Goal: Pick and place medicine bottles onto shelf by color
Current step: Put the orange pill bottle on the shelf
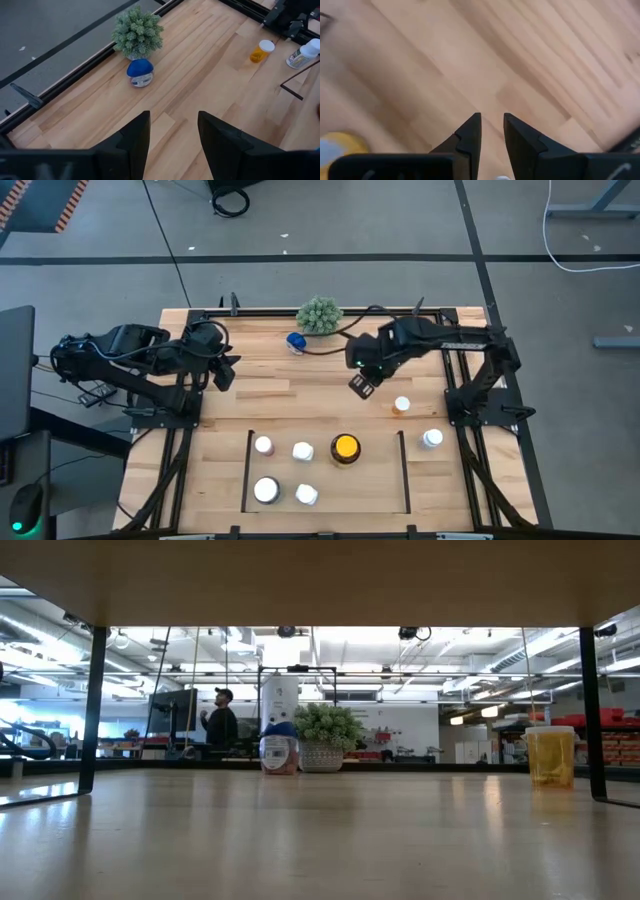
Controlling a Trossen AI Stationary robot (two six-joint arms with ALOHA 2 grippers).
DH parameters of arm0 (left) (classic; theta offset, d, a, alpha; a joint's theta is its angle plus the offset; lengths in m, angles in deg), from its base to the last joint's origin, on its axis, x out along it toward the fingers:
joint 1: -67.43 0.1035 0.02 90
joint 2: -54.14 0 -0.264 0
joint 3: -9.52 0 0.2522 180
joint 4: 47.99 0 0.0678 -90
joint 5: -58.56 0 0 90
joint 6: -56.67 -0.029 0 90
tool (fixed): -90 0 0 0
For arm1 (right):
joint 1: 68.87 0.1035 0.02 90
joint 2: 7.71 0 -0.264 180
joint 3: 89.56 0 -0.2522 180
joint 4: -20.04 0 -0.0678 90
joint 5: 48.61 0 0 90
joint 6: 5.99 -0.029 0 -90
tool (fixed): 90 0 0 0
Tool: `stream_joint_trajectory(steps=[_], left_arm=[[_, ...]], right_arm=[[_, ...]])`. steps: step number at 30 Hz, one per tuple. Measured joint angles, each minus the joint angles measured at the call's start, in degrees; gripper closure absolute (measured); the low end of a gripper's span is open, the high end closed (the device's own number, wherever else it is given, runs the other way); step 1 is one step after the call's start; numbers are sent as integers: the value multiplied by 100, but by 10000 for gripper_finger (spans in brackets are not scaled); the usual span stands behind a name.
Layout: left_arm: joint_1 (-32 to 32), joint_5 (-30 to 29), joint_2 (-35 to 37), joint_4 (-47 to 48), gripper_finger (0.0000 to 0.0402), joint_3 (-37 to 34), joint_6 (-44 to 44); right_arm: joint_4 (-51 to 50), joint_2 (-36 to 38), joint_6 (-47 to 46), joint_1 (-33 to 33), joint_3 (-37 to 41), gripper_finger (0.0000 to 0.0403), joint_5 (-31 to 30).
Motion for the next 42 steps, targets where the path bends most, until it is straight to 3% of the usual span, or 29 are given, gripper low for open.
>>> stream_joint_trajectory(steps=[8,14,18,31,42], left_arm=[[0,2,0,26,230,2,48],[0,0,0,43,230,0,144],[-1,-1,0,42,230,2,147],[0,-6,0,37,230,0,335],[0,-6,0,33,230,0,478]], right_arm=[[924,552,571,-267,2042,308,820],[1991,1628,-177,-241,3718,308,1136],[2315,2172,-715,-238,4432,292,1156],[2494,2309,-1324,-4,5170,144,840],[2966,2301,-1609,-101,5784,125,883]])
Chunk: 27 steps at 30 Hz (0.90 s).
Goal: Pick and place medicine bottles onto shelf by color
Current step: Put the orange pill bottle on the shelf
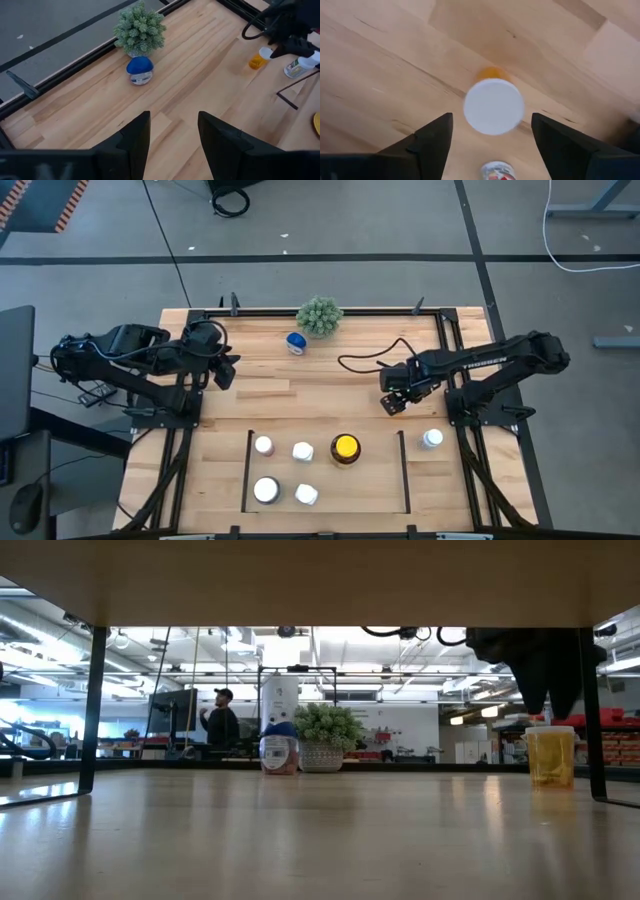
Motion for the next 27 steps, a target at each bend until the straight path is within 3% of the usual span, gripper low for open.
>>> stream_joint_trajectory(steps=[27], left_arm=[[0,0,-2,-2,230,2,63]], right_arm=[[313,-2,17,0,350,125,-91]])
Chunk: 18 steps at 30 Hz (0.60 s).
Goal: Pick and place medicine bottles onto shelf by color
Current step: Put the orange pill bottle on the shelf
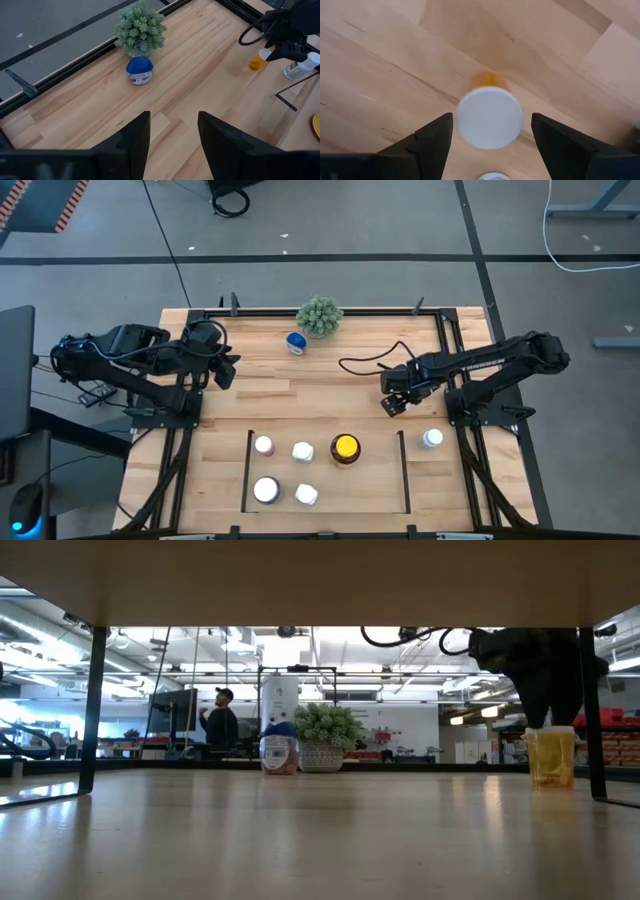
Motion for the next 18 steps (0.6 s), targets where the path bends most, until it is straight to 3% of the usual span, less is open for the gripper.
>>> stream_joint_trajectory(steps=[18], left_arm=[[0,0,-2,1,230,-2,0]], right_arm=[[247,-2,-166,-2,104,125,10]])
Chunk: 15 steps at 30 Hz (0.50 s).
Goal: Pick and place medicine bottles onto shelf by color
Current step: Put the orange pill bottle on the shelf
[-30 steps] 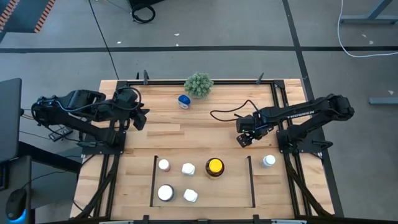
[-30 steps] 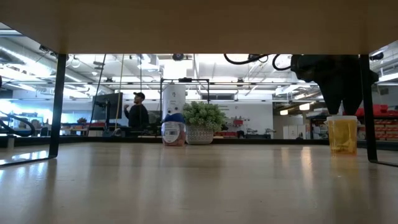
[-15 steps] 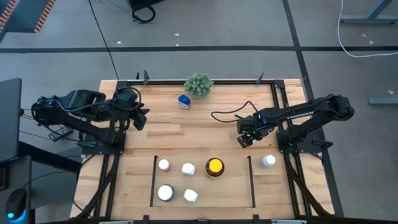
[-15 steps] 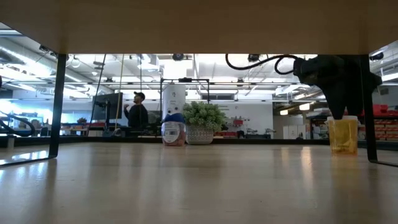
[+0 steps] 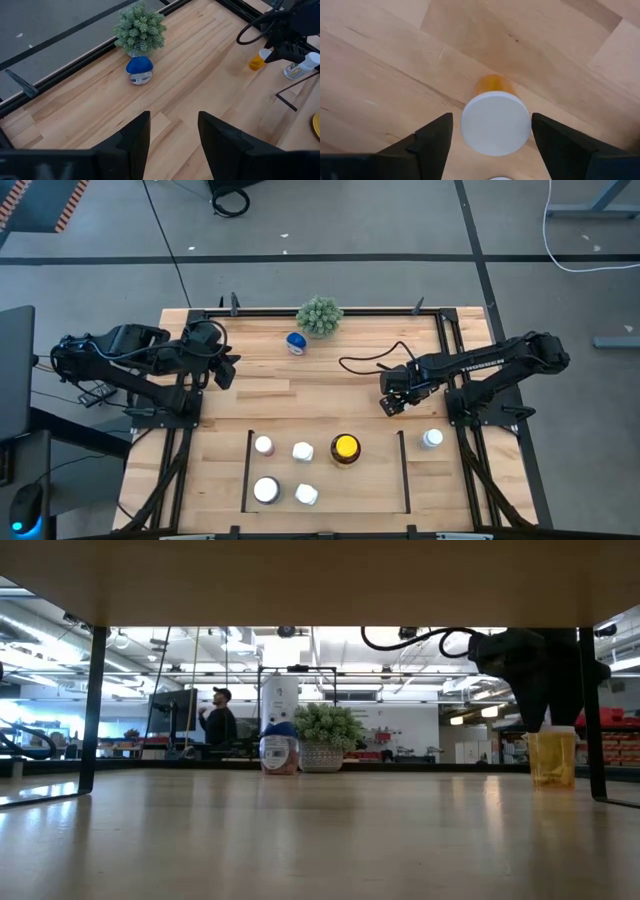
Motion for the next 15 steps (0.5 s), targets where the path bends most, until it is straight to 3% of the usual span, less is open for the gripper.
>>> stream_joint_trajectory(steps=[6,15], left_arm=[[0,0,0,-1,230,1,2],[0,0,0,-2,230,1,0]], right_arm=[[-4,0,0,0,0,130,47],[-4,0,-24,0,0,181,72]])
